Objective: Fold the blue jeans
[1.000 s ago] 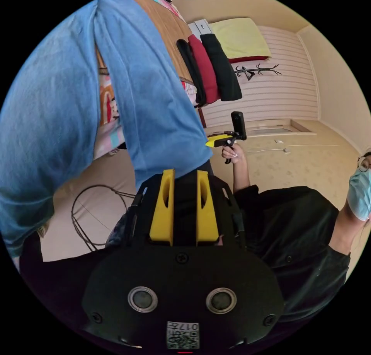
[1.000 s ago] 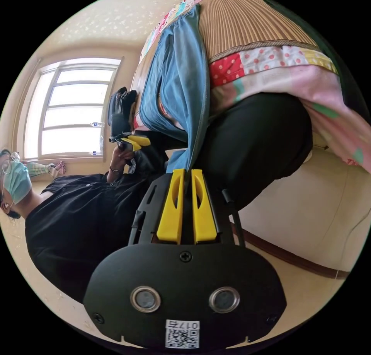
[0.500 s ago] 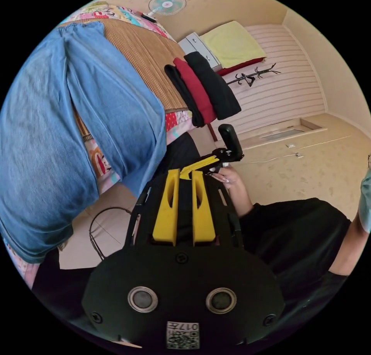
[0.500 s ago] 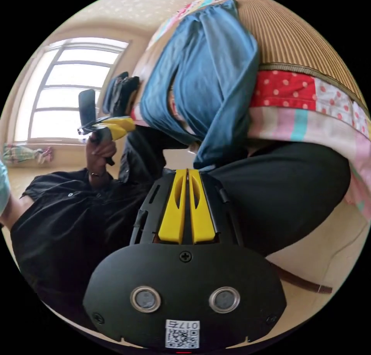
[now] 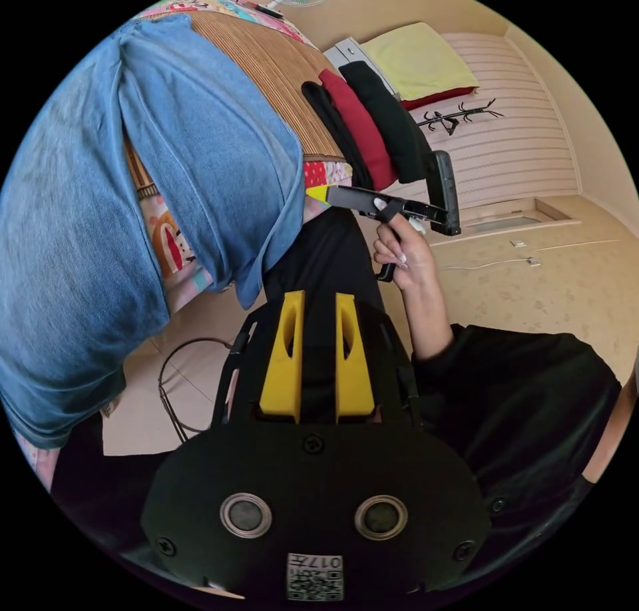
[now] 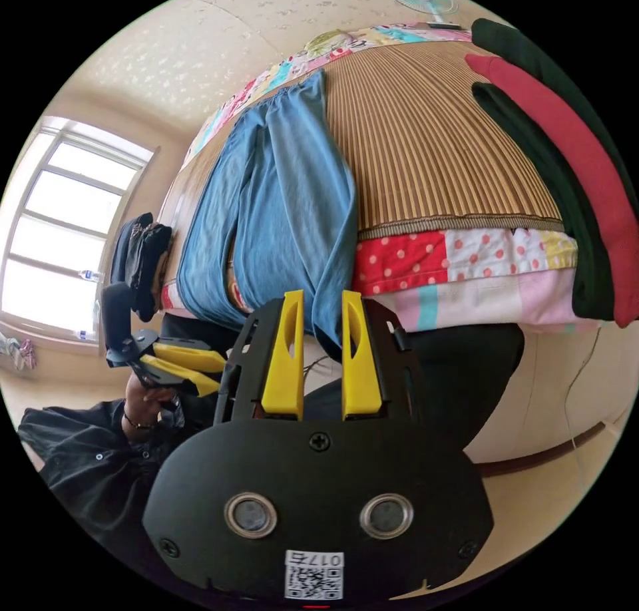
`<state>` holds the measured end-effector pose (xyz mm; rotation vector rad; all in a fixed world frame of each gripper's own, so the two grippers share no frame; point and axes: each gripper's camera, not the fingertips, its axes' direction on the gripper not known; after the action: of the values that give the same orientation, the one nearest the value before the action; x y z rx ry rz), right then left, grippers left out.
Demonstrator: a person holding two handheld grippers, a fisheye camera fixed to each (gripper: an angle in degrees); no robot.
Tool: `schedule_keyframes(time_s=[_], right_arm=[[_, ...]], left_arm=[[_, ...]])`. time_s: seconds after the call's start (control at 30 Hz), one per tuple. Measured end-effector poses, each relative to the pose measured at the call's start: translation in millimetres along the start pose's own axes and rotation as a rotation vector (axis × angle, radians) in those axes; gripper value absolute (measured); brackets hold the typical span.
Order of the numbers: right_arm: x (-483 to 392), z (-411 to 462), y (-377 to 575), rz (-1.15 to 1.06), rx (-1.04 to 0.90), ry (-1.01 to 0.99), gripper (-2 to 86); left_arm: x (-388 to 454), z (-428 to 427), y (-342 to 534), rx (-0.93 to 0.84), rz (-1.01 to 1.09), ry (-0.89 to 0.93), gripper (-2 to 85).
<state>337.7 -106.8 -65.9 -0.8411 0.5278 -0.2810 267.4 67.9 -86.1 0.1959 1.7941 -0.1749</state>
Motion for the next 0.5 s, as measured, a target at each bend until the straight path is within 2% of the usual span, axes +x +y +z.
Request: schedule_keyframes(time_s=[0.3, 0.4, 0.5], right_arm=[[-6, 39, 0, 0.047, 0.001, 0.027, 7.9], [-4, 49, 1, 0.050, 0.000, 0.068, 5.6], [1, 45, 1, 0.023, -0.035, 0.025, 3.8]], left_arm=[[-5, 13, 0, 0.001, -0.038, 0.011, 7.8], [1, 22, -7, -0.015, -0.026, 0.003, 7.8], [9, 29, -15, -0.033, -0.009, 0.008, 7.8]])
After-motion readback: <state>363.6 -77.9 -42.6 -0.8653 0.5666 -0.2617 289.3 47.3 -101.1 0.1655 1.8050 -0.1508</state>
